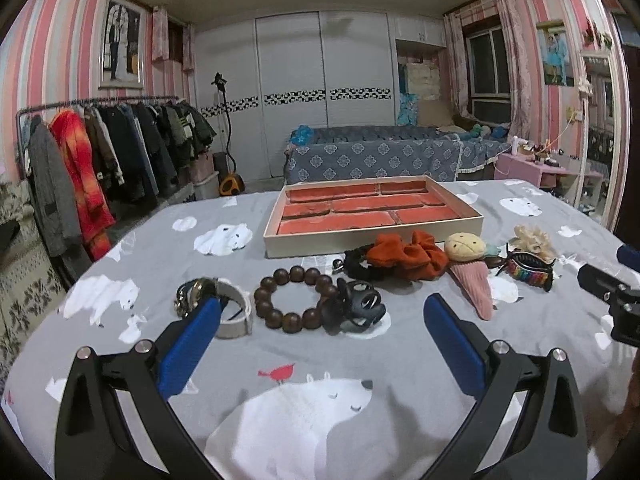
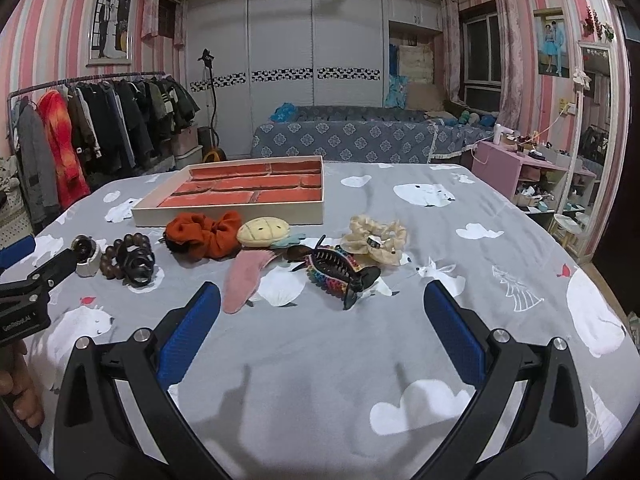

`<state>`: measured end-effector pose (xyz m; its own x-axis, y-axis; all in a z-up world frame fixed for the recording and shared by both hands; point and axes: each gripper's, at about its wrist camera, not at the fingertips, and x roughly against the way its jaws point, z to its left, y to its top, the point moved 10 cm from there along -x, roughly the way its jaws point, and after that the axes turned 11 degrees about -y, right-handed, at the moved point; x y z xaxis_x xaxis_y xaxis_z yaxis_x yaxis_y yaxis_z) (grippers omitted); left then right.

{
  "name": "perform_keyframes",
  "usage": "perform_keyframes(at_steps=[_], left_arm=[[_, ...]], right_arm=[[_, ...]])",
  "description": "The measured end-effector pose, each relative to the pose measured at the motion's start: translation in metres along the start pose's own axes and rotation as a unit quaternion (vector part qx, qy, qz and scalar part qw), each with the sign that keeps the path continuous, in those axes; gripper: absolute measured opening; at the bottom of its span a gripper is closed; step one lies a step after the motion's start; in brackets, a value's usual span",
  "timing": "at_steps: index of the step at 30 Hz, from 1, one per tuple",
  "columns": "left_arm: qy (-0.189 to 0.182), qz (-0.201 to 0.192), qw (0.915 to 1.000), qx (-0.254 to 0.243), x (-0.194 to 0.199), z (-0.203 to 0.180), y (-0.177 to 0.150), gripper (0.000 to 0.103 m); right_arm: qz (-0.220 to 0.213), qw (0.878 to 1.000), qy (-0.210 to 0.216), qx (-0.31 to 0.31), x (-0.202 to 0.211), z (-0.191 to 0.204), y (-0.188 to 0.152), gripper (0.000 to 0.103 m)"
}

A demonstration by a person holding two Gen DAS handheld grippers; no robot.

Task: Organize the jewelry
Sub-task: 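Reach the right tool to the rainbow-beaded black hair claw and close on it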

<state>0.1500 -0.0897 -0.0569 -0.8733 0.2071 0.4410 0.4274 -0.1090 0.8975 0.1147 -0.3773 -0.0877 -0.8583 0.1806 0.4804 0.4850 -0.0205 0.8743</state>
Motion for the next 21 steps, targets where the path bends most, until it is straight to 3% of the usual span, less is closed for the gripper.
perform_keyframes(at_steps=[5, 12, 15, 17, 21], left_arm=[[-0.036, 0.019, 0.9990, 0.020, -0.020, -0.004, 0.001, 0.098], [-0.034, 0.063, 0.9973, 0.019, -0.053, -0.004, -0.003, 0.095], [-0.035, 0.091, 0.9950, 0.022, -0.070, -0.004, -0.011, 0.079], [-0.033, 0.106, 0.9934, 0.027, -0.078, -0.002, -0.015, 0.063], [-0.028, 0.110, 0.9930, 0.033, -0.084, 0.001, -0.014, 0.056]], right_arm=[[0.001, 1.000, -0.004, 0.006, -0.014, -0.004, 0.009, 0.099], [0.024, 1.000, -0.004, -0.016, -0.037, -0.012, 0.011, 0.099], [0.045, 0.999, -0.002, -0.013, -0.051, -0.012, 0.006, 0.099], [0.059, 0.998, 0.001, -0.017, -0.058, -0.013, 0.003, 0.099], [0.083, 0.996, 0.007, -0.019, -0.070, -0.013, 0.000, 0.099]])
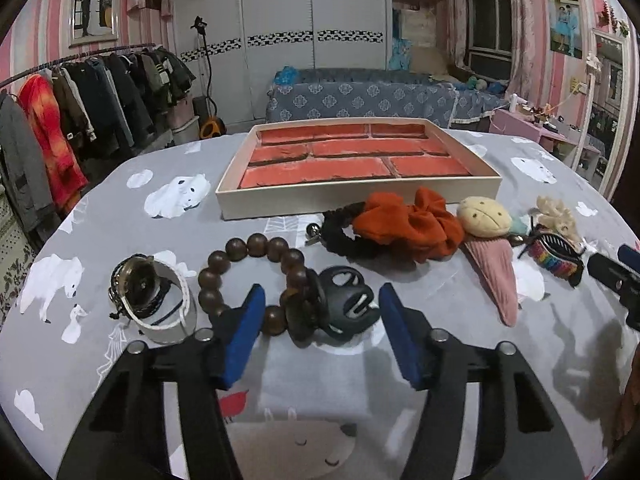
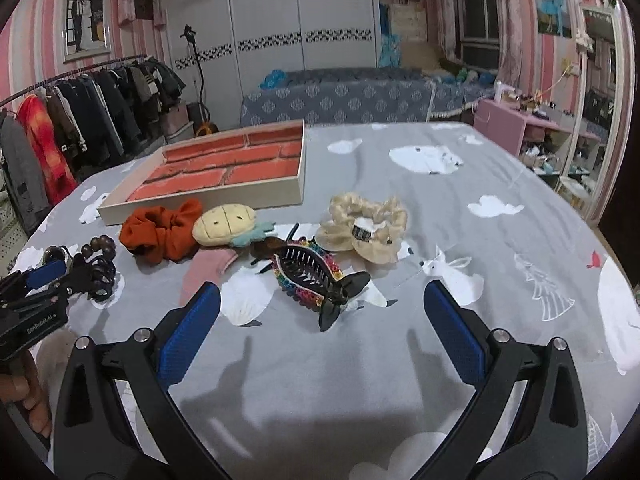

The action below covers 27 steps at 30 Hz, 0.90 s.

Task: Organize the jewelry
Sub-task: 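Reach the right tool to the rainbow-beaded black hair claw and close on it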

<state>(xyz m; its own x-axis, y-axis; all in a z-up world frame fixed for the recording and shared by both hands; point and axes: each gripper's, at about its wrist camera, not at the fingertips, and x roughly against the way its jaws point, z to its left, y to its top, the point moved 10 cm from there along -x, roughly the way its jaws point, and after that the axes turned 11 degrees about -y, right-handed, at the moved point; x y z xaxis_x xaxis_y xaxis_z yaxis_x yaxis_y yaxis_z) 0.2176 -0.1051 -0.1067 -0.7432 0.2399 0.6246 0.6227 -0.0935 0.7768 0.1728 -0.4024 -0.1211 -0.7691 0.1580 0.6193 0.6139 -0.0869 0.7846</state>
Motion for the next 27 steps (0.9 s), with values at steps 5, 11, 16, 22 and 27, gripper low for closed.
perform_keyframes(at_steps=[5, 11, 16, 22, 27], left_arm=[[-0.007, 0.014, 0.9998, 0.009, -0.012, 0.000, 0.003, 0.037], [-0.022, 0.009, 0.9996, 0.017, -0.017, 0.001, 0.009, 0.020], [-0.027, 0.008, 0.9994, 0.019, -0.018, 0.002, 0.009, 0.020], [-0.036, 0.007, 0.9992, 0.017, -0.020, 0.002, 0.010, 0.020], [-0.043, 0.008, 0.9989, 0.018, -0.019, 0.003, 0.010, 0.019]], right_arm=[[0.026, 1.000, -0.002, 0.003, -0.014, -0.001, -0.002, 0.099], [0.057, 0.998, 0.000, 0.008, -0.032, 0.004, -0.002, 0.099], [0.091, 0.995, 0.010, 0.026, -0.052, 0.015, -0.002, 0.099], [0.116, 0.993, 0.027, 0.019, -0.062, 0.016, -0.007, 0.074], [0.123, 0.992, 0.038, 0.001, -0.062, 0.011, -0.009, 0.062]])
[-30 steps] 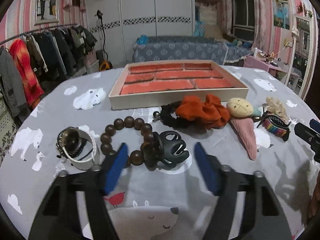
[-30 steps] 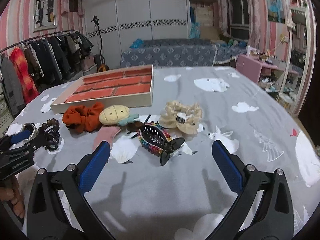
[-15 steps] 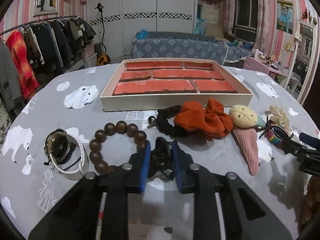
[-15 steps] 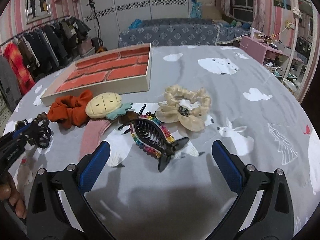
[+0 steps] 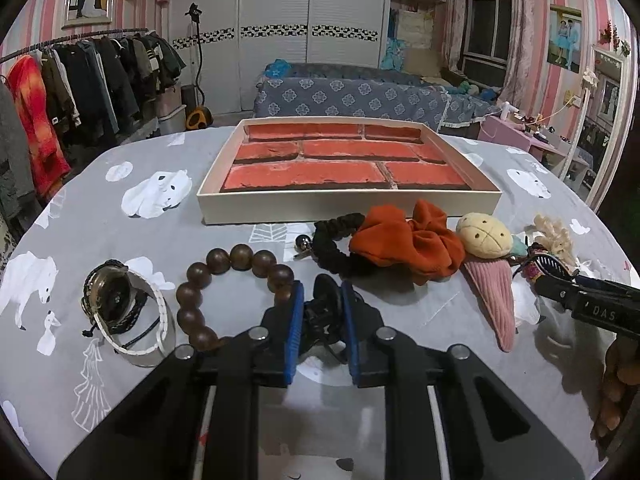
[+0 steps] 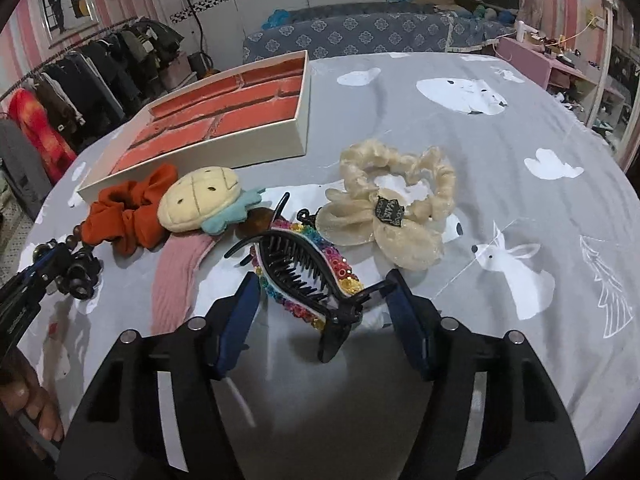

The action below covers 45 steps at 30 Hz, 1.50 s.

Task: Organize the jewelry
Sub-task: 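Reach the right tool to the rainbow-beaded black hair claw and close on it, then lift the rainbow hair claw with the right tool toward the red-lined box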

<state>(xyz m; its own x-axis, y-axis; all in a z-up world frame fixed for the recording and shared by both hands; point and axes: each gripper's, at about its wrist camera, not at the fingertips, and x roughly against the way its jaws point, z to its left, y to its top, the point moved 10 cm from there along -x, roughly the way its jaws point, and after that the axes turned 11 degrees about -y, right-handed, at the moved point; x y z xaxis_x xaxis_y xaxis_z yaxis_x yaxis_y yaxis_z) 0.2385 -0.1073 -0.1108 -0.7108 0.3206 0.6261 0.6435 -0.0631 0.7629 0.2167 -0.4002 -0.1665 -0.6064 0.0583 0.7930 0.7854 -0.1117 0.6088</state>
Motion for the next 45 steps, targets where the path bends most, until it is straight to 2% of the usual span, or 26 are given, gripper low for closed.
perform_keyframes(at_steps=[5, 10, 14, 17, 20, 25, 26, 28, 29, 37, 40, 45], left_arm=[[-0.004, 0.001, 1.0000, -0.004, 0.004, 0.000, -0.003, 0.017], [0.006, -0.002, 0.9998, -0.016, 0.002, -0.004, -0.004, 0.017], [0.003, -0.003, 0.9999, -0.013, 0.002, -0.005, -0.004, 0.017], [0.000, -0.005, 0.9999, -0.009, 0.003, -0.006, -0.003, 0.015], [-0.005, -0.010, 0.9999, -0.010, 0.008, -0.007, 0.000, 0.005], [-0.014, -0.005, 0.9999, -0.003, 0.012, -0.005, -0.005, 0.005], [-0.017, -0.004, 0.9998, 0.001, 0.012, -0.005, -0.006, 0.005], [-0.020, -0.009, 0.9998, 0.001, 0.017, -0.005, -0.005, 0.005], [-0.018, -0.013, 0.9997, -0.003, 0.020, -0.006, -0.003, 0.005], [-0.017, -0.023, 0.9995, -0.012, 0.030, -0.012, 0.000, 0.005], [-0.017, -0.024, 0.9995, -0.013, 0.030, -0.012, 0.000, 0.005], [-0.012, -0.028, 0.9995, -0.014, 0.034, -0.009, 0.001, 0.005]], right_arm=[[0.004, 1.000, -0.004, 0.029, 0.003, 0.006, -0.007, 0.062], [0.003, 0.998, -0.032, 0.056, -0.001, 0.011, -0.007, 0.060], [-0.001, 0.999, -0.017, 0.031, 0.001, 0.004, -0.005, 0.051], [-0.005, 1.000, -0.001, 0.016, 0.005, 0.001, -0.004, 0.050], [-0.015, 1.000, 0.006, 0.013, 0.011, 0.002, -0.003, 0.049], [-0.029, 0.999, 0.016, 0.012, 0.027, 0.004, -0.005, 0.048], [-0.033, 0.999, 0.018, 0.011, 0.031, 0.004, -0.006, 0.044], [-0.033, 0.999, 0.021, 0.015, 0.037, 0.005, -0.008, 0.009], [-0.037, 0.999, 0.020, 0.014, 0.040, 0.005, -0.008, 0.007], [-0.038, 0.999, 0.024, 0.001, 0.041, 0.000, -0.011, 0.010], [-0.037, 0.998, 0.039, -0.013, 0.039, -0.001, -0.008, 0.039], [-0.057, 0.998, 0.014, -0.011, 0.047, 0.001, 0.002, 0.055]])
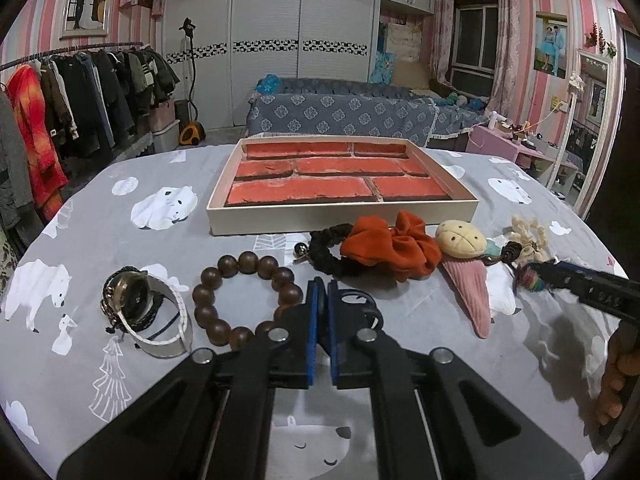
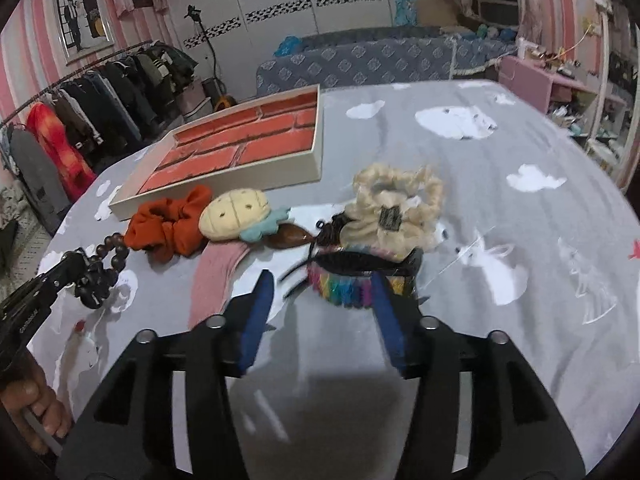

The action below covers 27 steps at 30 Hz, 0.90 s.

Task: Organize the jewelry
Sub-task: 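Lift the rainbow hair claw with the right tool toward the red-lined box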

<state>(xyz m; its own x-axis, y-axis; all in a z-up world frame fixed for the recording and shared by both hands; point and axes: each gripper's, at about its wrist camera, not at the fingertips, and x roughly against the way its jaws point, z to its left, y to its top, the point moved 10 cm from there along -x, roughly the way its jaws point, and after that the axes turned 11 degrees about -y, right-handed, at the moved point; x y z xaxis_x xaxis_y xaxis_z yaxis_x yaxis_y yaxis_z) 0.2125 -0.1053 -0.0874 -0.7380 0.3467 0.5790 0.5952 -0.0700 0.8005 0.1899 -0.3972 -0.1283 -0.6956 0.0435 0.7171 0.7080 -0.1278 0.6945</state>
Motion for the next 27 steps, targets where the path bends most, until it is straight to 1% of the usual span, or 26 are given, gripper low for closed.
perform_keyframes(at_steps=[1, 2, 3, 4, 5, 7, 9, 11, 13, 16, 19, 21, 22, 23, 27], left_arm=[[0.002, -0.001, 1.0000, -0.001, 0.000, 0.001, 0.000, 0.005], [0.002, -0.001, 1.0000, -0.001, 0.000, 0.001, 0.000, 0.005], [0.002, 0.000, 1.0000, 0.001, 0.000, 0.002, 0.000, 0.005], [0.002, 0.001, 1.0000, 0.002, -0.001, 0.003, 0.000, 0.005], [0.002, 0.001, 1.0000, 0.003, -0.003, 0.003, 0.000, 0.005], [-0.001, 0.003, 1.0000, 0.004, -0.006, 0.003, -0.001, 0.005], [-0.003, 0.006, 1.0000, 0.004, -0.009, 0.002, -0.001, 0.005], [-0.004, 0.006, 1.0000, 0.004, -0.010, 0.003, -0.001, 0.005], [-0.004, 0.006, 1.0000, 0.006, -0.011, 0.004, -0.001, 0.005], [-0.004, 0.006, 0.9999, 0.007, -0.013, 0.006, -0.001, 0.005], [-0.006, 0.010, 0.9999, 0.008, -0.015, 0.005, -0.002, 0.005], [-0.008, 0.011, 0.9999, 0.009, -0.017, 0.006, -0.004, 0.005], [-0.010, 0.012, 0.9998, 0.009, -0.018, 0.005, -0.004, 0.005], [-0.010, 0.012, 0.9998, 0.008, -0.018, 0.005, -0.004, 0.005], [-0.012, 0.008, 0.9999, 0.007, -0.015, 0.004, -0.004, 0.005]], right_arm=[[-0.009, 1.000, -0.004, 0.000, 0.005, -0.001, 0.003, 0.060], [-0.016, 1.000, -0.010, 0.001, 0.009, -0.003, 0.006, 0.066], [-0.023, 0.999, -0.023, 0.003, 0.011, -0.006, 0.007, 0.071], [-0.022, 0.999, -0.032, 0.003, 0.010, -0.009, 0.007, 0.081], [-0.019, 0.999, -0.039, 0.002, 0.007, -0.013, 0.007, 0.085], [-0.003, 0.999, -0.048, -0.009, -0.003, -0.019, 0.002, 0.088], [0.017, 0.999, -0.041, -0.019, -0.012, -0.018, -0.002, 0.092], [0.024, 0.999, -0.033, -0.027, -0.016, -0.013, -0.003, 0.096], [0.028, 0.999, -0.037, -0.027, -0.022, -0.008, -0.001, 0.099], [0.039, 0.998, -0.049, -0.032, -0.033, -0.003, -0.001, 0.099], [0.055, 0.996, -0.070, -0.025, -0.044, -0.001, -0.004, 0.098], [0.061, 0.995, -0.076, -0.023, -0.047, -0.003, -0.006, 0.091], [0.066, 0.994, -0.081, -0.022, -0.048, -0.004, -0.008, 0.081], [0.066, 0.994, -0.086, -0.023, -0.048, -0.007, -0.009, 0.081], [0.062, 0.995, -0.079, -0.018, -0.044, -0.007, -0.009, 0.080]])
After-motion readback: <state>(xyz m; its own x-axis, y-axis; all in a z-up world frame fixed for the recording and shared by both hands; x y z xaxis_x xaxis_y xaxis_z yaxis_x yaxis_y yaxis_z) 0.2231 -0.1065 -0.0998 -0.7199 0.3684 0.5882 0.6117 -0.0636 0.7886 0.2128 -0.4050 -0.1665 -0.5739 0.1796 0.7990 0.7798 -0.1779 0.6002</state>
